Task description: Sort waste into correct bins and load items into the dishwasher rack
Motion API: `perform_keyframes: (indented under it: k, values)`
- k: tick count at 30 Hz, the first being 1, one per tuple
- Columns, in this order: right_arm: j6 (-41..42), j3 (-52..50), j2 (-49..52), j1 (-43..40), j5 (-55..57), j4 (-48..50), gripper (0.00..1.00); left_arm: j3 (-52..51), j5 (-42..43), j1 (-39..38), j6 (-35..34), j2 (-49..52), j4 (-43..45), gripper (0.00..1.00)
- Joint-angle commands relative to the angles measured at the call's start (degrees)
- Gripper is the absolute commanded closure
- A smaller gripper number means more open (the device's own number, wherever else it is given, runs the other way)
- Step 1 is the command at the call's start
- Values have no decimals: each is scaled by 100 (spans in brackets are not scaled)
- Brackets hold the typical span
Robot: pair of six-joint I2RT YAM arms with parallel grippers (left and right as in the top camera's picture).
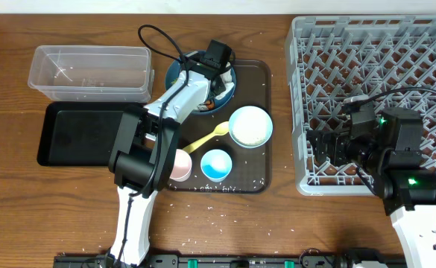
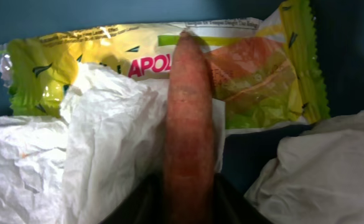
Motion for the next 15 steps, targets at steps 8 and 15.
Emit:
perform_keyframes:
  k: [8, 15]
  values:
    - [37, 92, 31, 0, 170, -7, 7, 42, 35, 66, 46, -463, -63, 81]
    - [37, 92, 31, 0, 170, -7, 6, 42, 35, 87, 50, -1110, -315, 81]
